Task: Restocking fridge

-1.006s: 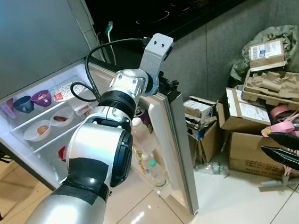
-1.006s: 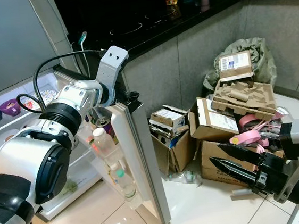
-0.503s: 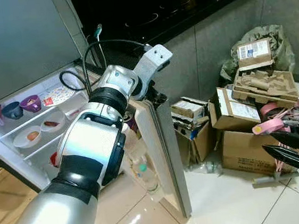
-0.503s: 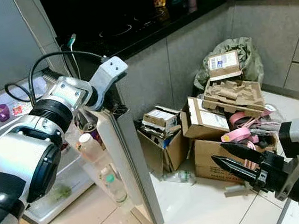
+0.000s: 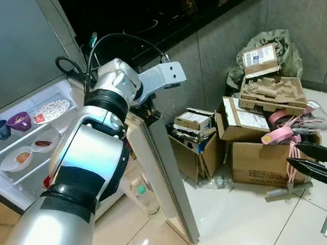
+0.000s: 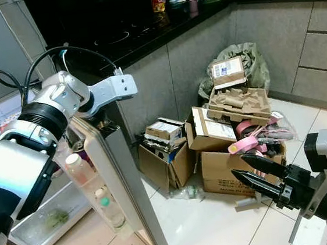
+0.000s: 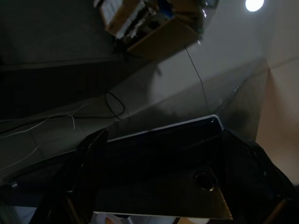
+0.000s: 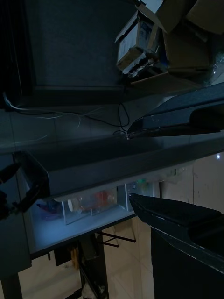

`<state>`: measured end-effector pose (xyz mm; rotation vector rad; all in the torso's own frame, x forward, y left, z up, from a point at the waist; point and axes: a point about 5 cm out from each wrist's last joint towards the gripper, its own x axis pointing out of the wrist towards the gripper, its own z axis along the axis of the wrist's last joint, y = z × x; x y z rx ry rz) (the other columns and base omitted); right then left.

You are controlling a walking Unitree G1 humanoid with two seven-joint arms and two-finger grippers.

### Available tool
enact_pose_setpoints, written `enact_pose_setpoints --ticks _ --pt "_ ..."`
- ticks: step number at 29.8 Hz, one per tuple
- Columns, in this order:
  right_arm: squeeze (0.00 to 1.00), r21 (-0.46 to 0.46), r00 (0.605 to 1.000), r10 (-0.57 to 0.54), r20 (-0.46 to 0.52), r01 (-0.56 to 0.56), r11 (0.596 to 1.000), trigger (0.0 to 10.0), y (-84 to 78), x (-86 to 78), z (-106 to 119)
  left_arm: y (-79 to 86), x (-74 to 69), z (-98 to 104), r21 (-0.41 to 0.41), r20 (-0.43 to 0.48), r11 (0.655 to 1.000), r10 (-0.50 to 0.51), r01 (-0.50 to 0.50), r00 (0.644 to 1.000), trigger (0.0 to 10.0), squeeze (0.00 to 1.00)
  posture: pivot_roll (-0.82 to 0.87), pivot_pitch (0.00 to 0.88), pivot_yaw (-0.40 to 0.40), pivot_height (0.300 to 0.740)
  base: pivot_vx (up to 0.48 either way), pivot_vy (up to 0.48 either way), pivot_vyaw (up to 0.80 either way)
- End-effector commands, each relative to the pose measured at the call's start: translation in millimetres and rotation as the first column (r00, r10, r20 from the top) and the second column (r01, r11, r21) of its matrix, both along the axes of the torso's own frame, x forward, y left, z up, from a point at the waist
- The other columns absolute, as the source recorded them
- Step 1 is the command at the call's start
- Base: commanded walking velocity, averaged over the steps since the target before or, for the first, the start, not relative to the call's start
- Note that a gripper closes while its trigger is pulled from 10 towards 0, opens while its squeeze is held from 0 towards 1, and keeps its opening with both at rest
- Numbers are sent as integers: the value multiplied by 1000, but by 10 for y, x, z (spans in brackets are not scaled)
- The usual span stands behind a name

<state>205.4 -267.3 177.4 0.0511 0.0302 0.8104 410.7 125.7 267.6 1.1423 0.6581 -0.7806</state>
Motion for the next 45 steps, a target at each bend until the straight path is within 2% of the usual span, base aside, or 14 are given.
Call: enact_pose_setpoints --ticks 1,4,6,8,10,11,14,24,27,32,34,39,42,45 --pt "0 -12 1000 6 -8 -6 1000 10000 23 19 -48 474 1 89 136 46 981 131 -137 990 10000 0 -187 0 92 732 0 0 0" --pt "0 -12 1000 6 -11 -6 1000 10000 28 27 -57 442 23 85 42 86 984 167 -172 982 10000 0 -187 0 90 732 0 0 0" --pt "0 -12 1000 6 -11 -6 1000 10000 29 28 -58 439 18 74 33 72 985 167 -170 983 10000 0 -192 0 92 732 0 0 0" --pt "0 -16 1000 3 -10 -4 1000 10000 18 26 -50 484 -17 28 98 -3 986 134 -133 991 10000 0 -197 0 92 732 0 0 0" --pt "0 -17 1000 2 -10 -2 1000 10000 13 23 -48 508 -21 21 129 -5 984 126 -124 992 10000 0 -200 0 93 732 0 0 0" --pt "0 -19 1000 0 -11 0 1000 10000 4 19 -49 560 -28 14 196 -9 975 110 -106 994 10000 0 -203 0 94 732 0 0 0" --pt "0 -20 1000 -2 -12 1 1000 10000 1 19 -50 583 -31 13 225 -10 969 104 -99 995 10000 0 -203 0 94 732 0 0 0" --pt "0 -24 1000 3 -12 -3 1000 10000 5 49 -59 313 -112 89 -57 -210 998 -49 38 976 10000 0 -198 0 89 732 0 0 0" --pt "0 -24 1000 5 -11 -6 1000 10000 13 56 -59 183 -140 125 -227 -256 972 -115 56 960 10000 0 -199 0 88 732 0 0 0" --pt "0 -24 1000 6 -10 -6 1000 10000 17 57 -57 114 -162 146 -320 -276 944 -176 82 945 10000 0 -201 0 87 732 0 0 0" --pt "0 -24 1000 8 -10 -8 1000 10000 19 56 -52 59 -193 169 -404 -304 909 -243 106 921 10000 0 -201 0 86 732 0 0 0" --pt "0 -25 1000 8 -9 -8 1000 10000 17 58 -46 19 -194 162 -423 -297 898 -265 122 917 10000 0 -200 0 85 732 0 0 0" --pt "0 -25 1000 7 -5 -7 1000 10000 15 71 -36 -75 -113 114 -457 -174 885 -185 87 967 10000 0 -199 0 85 732 0 0 0" --pt "0 -24 1000 7 -4 -7 1000 10000 15 78 -34 -111 -72 76 -461 -116 886 -124 57 986 10000 0 -198 0 85 732 0 0 0"
